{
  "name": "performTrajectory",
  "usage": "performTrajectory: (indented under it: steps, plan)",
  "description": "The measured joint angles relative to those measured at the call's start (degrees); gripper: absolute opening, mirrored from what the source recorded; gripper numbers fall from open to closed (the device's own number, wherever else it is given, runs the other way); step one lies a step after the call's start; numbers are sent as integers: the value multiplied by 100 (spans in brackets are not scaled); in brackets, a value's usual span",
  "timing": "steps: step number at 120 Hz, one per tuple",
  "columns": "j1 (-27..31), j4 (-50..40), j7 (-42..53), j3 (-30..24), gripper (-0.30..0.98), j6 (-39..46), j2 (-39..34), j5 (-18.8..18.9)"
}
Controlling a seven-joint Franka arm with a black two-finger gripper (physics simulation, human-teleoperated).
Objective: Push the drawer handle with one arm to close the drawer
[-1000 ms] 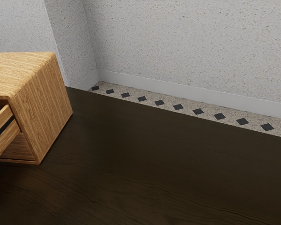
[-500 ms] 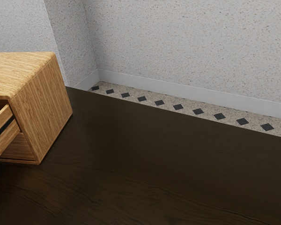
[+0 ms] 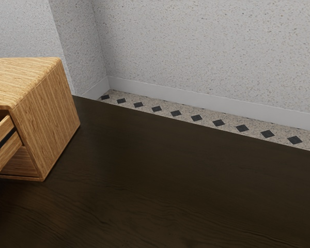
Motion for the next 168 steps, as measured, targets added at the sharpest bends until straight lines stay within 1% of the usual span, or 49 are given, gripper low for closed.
performTrajectory:
  steps: [41, 65, 156, 168]
  plan:
    - [1, 23, 21, 175, -3, 541, 474, -19]
    - [1, 42, 63, 168, -3, 858, 550, -66]
    - [1, 306, 333, 58, -2, 2216, 1494, -737]
    - [1, 412, 369, 5, -2, 2345, 1707, -864]
